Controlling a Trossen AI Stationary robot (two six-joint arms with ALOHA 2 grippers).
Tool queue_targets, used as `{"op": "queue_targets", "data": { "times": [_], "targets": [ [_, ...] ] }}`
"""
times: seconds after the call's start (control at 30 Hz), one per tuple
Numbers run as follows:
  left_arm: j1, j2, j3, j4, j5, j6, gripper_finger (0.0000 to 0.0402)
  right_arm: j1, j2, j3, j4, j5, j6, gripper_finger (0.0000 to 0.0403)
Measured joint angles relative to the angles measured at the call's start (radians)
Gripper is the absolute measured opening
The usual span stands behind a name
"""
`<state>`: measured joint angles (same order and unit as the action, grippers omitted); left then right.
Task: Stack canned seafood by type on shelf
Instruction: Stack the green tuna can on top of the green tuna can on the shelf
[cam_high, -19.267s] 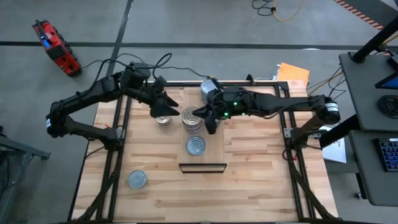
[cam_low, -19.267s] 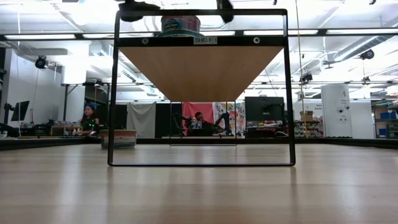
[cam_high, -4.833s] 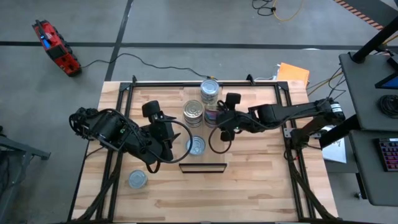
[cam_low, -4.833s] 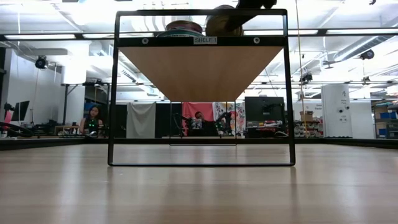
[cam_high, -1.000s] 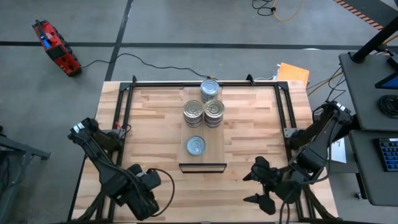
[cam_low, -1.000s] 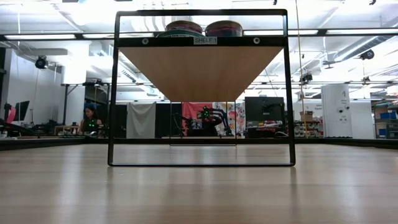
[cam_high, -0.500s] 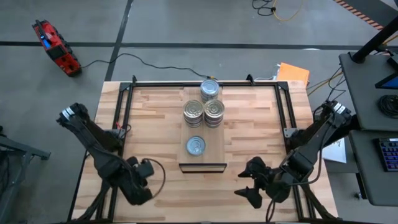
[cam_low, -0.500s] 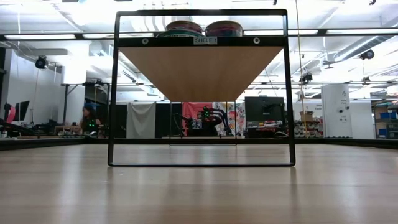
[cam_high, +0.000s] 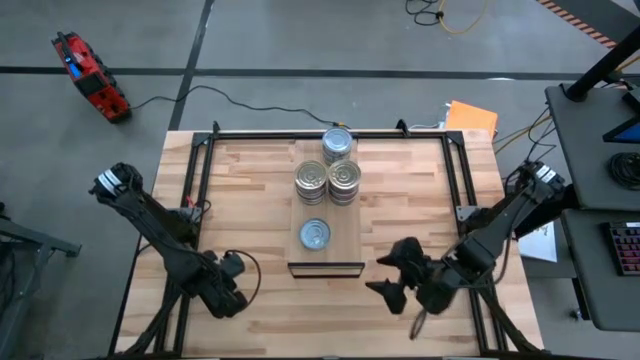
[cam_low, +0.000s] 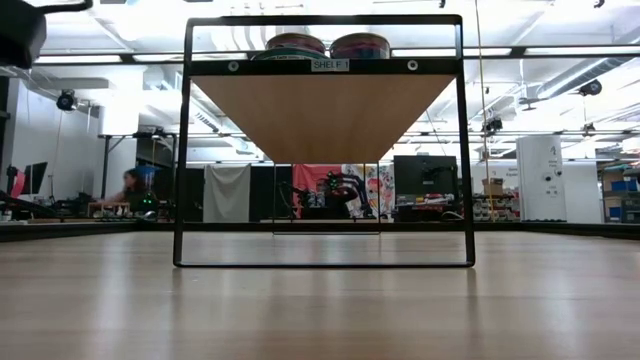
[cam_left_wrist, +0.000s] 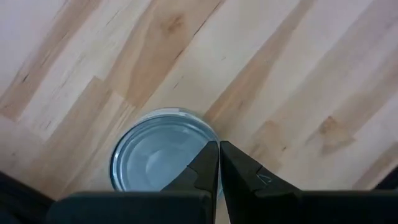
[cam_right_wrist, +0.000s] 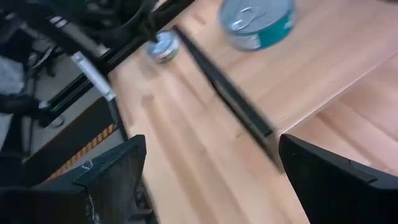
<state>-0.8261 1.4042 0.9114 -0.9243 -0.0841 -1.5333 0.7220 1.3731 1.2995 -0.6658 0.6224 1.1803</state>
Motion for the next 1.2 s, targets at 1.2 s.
{"op": "queue_targets", "data": {
  "times": [1.2],
  "targets": [
    [-0.054, 0.353, 0.158, 0.330, -0.020, 0.040, 0.0000, -0.057, -0.016, 0.000, -0.086, -0.154, -0.040, 0.0274]
  ]
}}
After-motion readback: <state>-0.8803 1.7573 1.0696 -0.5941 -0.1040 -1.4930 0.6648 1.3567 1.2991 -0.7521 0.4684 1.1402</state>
